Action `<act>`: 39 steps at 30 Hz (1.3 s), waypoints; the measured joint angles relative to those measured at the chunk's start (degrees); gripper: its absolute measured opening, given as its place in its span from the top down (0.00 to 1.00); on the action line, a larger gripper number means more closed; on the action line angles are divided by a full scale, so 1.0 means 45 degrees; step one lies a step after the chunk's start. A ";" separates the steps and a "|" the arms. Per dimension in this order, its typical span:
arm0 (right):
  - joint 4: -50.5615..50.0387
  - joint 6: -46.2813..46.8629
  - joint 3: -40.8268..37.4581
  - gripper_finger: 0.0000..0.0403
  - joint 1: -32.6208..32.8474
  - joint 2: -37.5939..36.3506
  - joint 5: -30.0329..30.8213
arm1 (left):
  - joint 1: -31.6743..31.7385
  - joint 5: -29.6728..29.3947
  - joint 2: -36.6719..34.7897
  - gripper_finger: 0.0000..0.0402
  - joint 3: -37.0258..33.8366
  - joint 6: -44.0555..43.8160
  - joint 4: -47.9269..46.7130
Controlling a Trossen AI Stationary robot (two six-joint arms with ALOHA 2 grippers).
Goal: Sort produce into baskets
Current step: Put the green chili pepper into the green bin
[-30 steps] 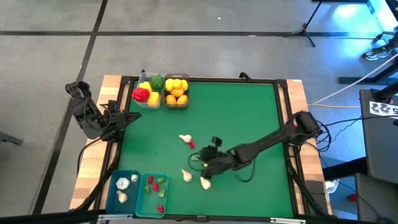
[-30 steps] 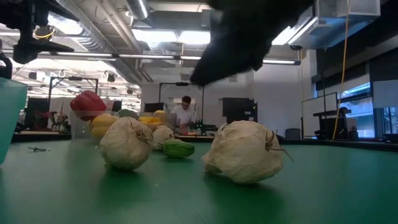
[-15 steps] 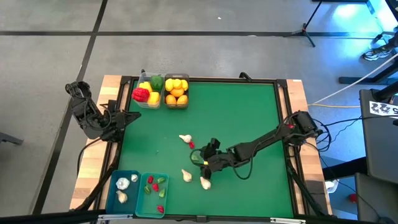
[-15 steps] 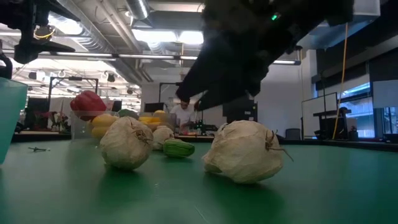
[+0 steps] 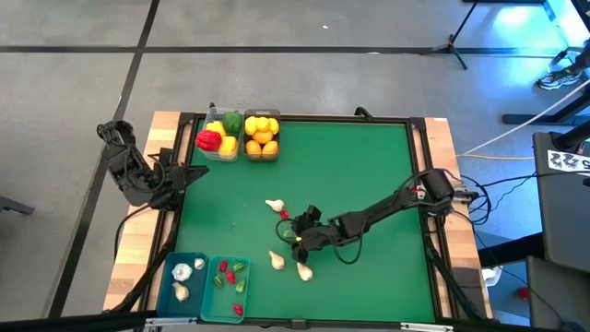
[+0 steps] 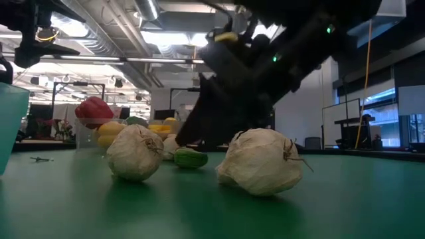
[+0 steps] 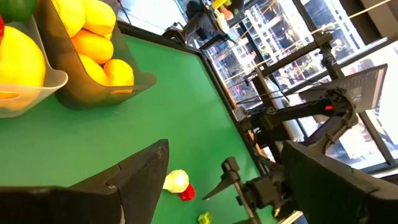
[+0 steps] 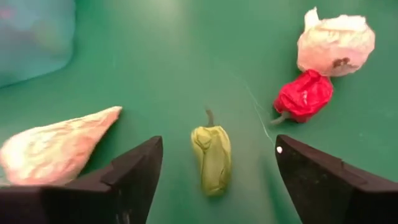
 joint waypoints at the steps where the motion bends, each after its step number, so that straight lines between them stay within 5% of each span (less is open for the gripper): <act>1: -0.0003 0.0034 0.0005 0.25 -0.0014 0.0102 -0.0005 | 0.0004 -0.0017 0.0000 0.24 0.0000 0.0000 0.0000; 12: 0.0059 0.0321 0.0010 0.28 -0.0015 0.0584 0.0171 | 0.0004 -0.0146 0.0002 0.24 0.0000 -0.0022 -0.0005; 27: 0.0320 0.0322 -0.0004 0.69 -0.0019 0.0618 0.0198 | 0.0000 -0.0164 0.0000 0.24 0.0000 -0.0044 -0.0005; 39: 0.0991 -0.0459 0.1177 0.83 0.0000 0.0637 -0.1426 | 0.0003 -0.0164 0.0000 0.24 0.0000 -0.0044 -0.0010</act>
